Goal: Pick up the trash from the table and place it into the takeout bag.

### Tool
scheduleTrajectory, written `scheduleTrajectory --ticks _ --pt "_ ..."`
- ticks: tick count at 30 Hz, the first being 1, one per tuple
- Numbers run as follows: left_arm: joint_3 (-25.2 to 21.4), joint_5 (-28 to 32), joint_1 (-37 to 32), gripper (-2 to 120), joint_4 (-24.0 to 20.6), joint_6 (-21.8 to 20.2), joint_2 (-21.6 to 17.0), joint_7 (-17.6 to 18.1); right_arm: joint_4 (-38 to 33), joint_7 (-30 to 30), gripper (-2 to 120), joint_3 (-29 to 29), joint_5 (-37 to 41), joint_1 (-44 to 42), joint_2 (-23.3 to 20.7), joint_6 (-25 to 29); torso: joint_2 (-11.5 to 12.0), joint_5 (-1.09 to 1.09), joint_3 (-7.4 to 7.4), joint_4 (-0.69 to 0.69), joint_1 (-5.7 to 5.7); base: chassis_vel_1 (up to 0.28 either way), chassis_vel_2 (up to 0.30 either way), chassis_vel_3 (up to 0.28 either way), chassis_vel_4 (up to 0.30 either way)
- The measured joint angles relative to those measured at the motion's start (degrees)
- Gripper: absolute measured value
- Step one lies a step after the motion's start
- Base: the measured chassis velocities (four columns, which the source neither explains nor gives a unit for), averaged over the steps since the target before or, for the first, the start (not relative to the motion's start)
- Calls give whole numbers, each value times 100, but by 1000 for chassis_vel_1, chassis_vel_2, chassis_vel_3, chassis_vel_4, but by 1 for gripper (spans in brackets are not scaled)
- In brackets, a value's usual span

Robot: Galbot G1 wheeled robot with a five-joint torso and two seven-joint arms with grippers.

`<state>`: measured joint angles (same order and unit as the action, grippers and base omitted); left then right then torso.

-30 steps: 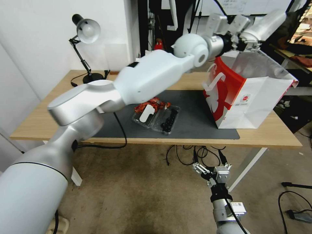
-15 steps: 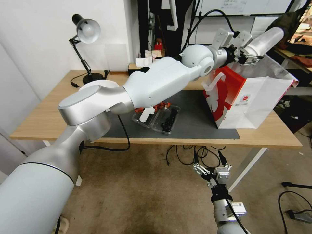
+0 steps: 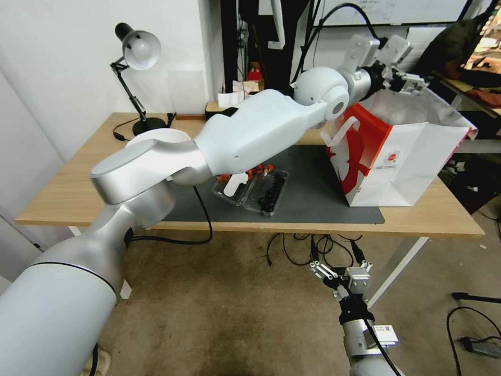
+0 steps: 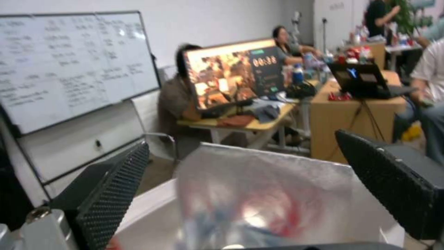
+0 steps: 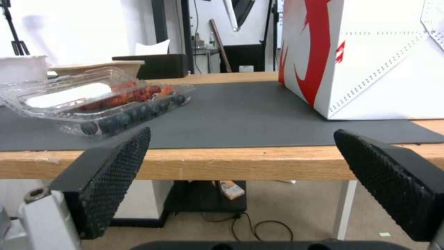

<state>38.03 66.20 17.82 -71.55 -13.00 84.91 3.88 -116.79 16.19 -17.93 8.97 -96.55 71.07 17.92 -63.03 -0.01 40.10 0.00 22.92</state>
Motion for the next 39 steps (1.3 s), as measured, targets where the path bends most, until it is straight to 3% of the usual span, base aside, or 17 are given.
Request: scheduleTrajectory --ticks 1,2,3,6,7,10,11,14,15,17,18,22,27,29,30,33,39 --pt "-70 3 -118 100 -296 34 -251 87 2 0 100 5 1 4 1 0 0 -1 0 0 0 0 0 0 0" --pt "-70 3 -118 100 -296 34 -251 87 2 0 100 5 1 4 1 0 0 -1 0 0 0 0 0 0 0" --pt "-224 3 -369 100 -732 70 -661 186 47 -1 100 13 6 30 5 0 -1 -1 0 0 0 0 0 0 0" --pt "-644 -142 -1032 100 -1428 158 -1429 242 193 -2 100 58 61 153 2 -20 0 -3 0 1 0 0 0 0 0" --pt "-644 -142 -1032 100 -1428 158 -1429 242 193 -2 100 58 61 153 2 -20 0 -3 0 1 0 0 0 0 0" --pt "-1363 -489 -1985 100 -2054 205 -2108 213 307 -2 100 90 121 302 -20 -66 0 -3 1 4 1 0 0 0 0" --pt "-1363 -489 -1985 100 -2054 205 -2108 213 307 -2 100 90 121 302 -20 -66 0 -3 1 4 1 0 0 0 0" --pt "-2294 -865 -3241 100 -2972 165 -2719 203 244 -3 100 91 127 254 -38 -80 0 -1 0 -1 0 0 0 0 0" --pt "-2294 -865 -3241 100 -2972 165 -2719 203 244 -3 100 91 127 254 -38 -80 0 -1 0 -1 0 0 0 0 0" --pt "-2914 -1266 -4120 100 -3521 171 -3176 127 119 -8 100 85 113 161 -45 -80 0 -2 0 -1 0 0 0 0 0" --pt "-2914 -1266 -4120 100 -3521 171 -3176 127 119 -8 100 85 113 161 -45 -80 0 -2 0 -1 0 0 0 0 0" --pt "-4408 -1849 -6182 100 -4481 335 -3989 66 -137 -17 100 79 -15 -59 -34 -56 -1 1 -1 6 -1 0 0 0 0" --pt "-4978 -2409 -7005 100 -4580 592 -4000 97 -116 -17 100 109 -48 -15 -20 -72 -1 1 -2 -1 -2 0 0 0 0" --pt "-5353 -2762 -7666 100 -4663 649 -3798 218 -73 -18 100 127 -51 17 -17 -88 0 0 0 -2 1 0 0 0 0" --pt "-5353 -2762 -7666 100 -4663 649 -3798 218 -73 -18 100 127 -51 17 -17 -88 0 0 0 -2 1 0 0 0 0" --pt "-6060 -3359 -8843 100 -4931 737 -3282 436 -73 -21 100 134 -64 -6 -17 -97 1 1 0 -1 0 0 0 0 0" --pt "-6705 -3824 -10098 100 -5280 552 -2773 697 -104 -19 100 127 -68 -20 -54 -126 1 1 0 5 -1 0 0 0 0"
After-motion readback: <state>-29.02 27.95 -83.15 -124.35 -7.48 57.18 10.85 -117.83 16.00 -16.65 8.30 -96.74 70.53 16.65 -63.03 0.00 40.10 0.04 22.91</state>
